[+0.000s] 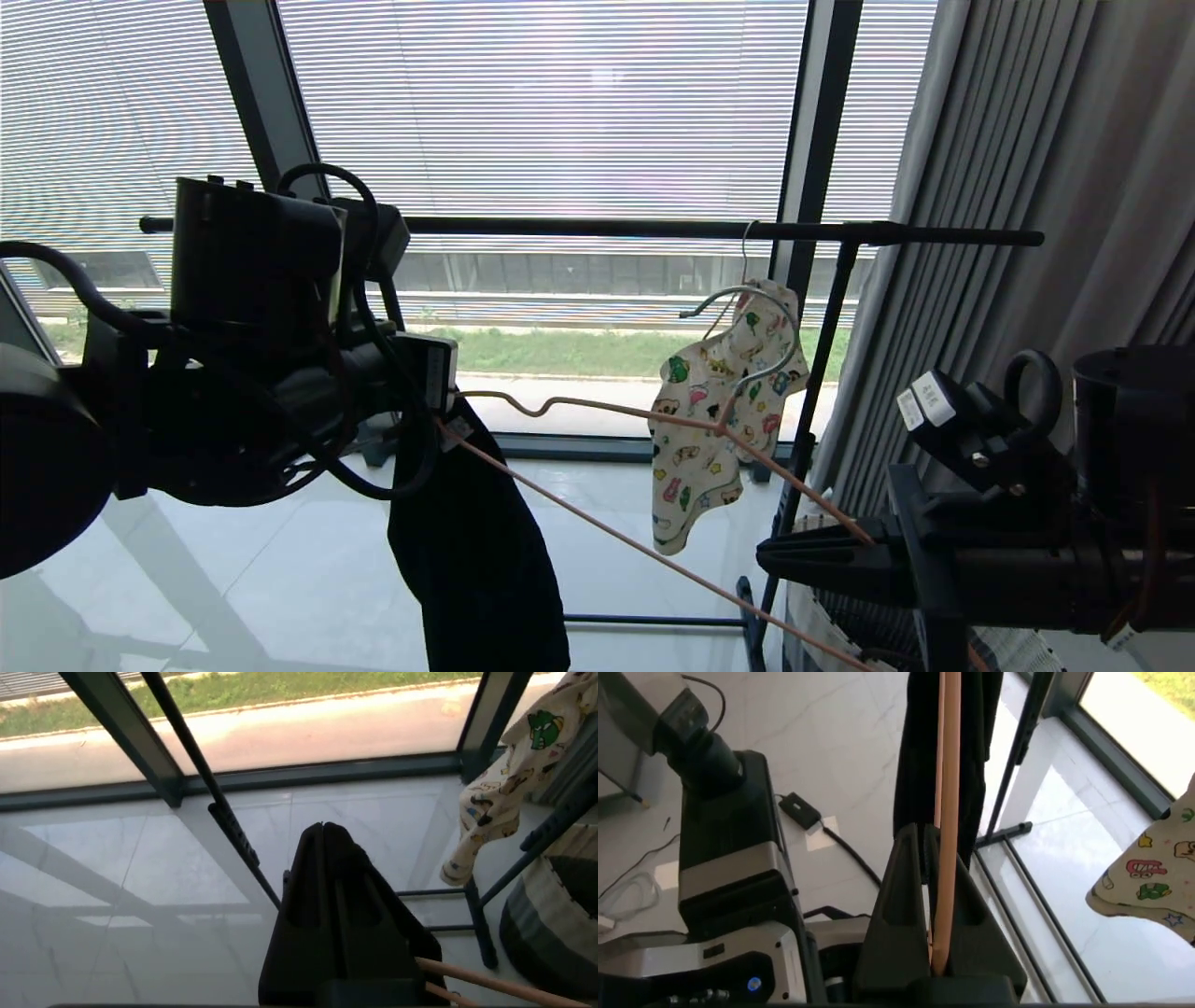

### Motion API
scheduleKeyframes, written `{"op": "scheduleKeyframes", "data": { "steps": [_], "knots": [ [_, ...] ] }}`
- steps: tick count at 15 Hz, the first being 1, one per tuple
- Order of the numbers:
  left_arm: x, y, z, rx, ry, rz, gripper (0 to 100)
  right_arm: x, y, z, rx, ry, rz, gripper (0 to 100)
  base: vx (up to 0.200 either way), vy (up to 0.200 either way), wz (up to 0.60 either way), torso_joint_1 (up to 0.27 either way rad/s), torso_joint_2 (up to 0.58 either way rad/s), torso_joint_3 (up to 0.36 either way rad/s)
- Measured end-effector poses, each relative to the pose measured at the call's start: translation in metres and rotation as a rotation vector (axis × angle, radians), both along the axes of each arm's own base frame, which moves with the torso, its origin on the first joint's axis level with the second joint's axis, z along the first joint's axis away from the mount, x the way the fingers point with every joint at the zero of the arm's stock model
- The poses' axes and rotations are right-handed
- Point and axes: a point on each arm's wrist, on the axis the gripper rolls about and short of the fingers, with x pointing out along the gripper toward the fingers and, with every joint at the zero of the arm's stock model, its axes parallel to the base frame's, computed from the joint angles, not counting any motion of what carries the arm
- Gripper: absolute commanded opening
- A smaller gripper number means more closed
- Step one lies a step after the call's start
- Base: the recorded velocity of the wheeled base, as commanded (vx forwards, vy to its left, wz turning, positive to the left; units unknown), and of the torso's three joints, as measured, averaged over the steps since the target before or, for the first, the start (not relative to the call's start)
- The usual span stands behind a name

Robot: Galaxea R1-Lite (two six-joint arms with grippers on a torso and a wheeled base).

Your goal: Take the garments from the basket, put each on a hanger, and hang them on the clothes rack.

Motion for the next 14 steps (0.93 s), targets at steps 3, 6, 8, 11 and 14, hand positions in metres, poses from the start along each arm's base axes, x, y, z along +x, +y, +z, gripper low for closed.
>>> {"op": "scheduleKeyframes", "data": {
  "steps": [3, 6, 8, 11, 14],
  "knots": [
    [-0.005, -0.007, 0.001, -0.002, -0.005, -0.032, 0, 0.005, 0.005, 0.000, -0.002, 0.006, -0.001, 0, 0.000, 0.000, 0.00, 0.000, 0.00, 0.000],
    [-0.007, -0.009, 0.003, 0.013, -0.022, 0.005, 0, 0.012, 0.010, 0.002, 0.001, 0.000, -0.010, 0, 0.000, 0.000, 0.00, 0.000, 0.00, 0.000],
    [-0.005, -0.009, 0.007, -0.003, -0.069, 0.035, 0, 0.019, 0.012, 0.002, 0.000, -0.015, -0.052, 0, 0.000, 0.000, 0.00, 0.000, 0.00, 0.000],
    [-0.004, -0.008, 0.007, 0.003, -0.078, 0.067, 0, 0.030, 0.018, 0.004, 0.036, -0.041, -0.125, 0, 0.000, 0.000, 0.00, 0.000, 0.00, 0.000],
    [-0.005, -0.010, 0.007, 0.003, -0.077, 0.058, 0, 0.035, 0.028, 0.005, 0.049, -0.039, -0.146, 0, 0.000, 0.000, 0.00, 0.000, 0.00, 0.000]
  ]
}}
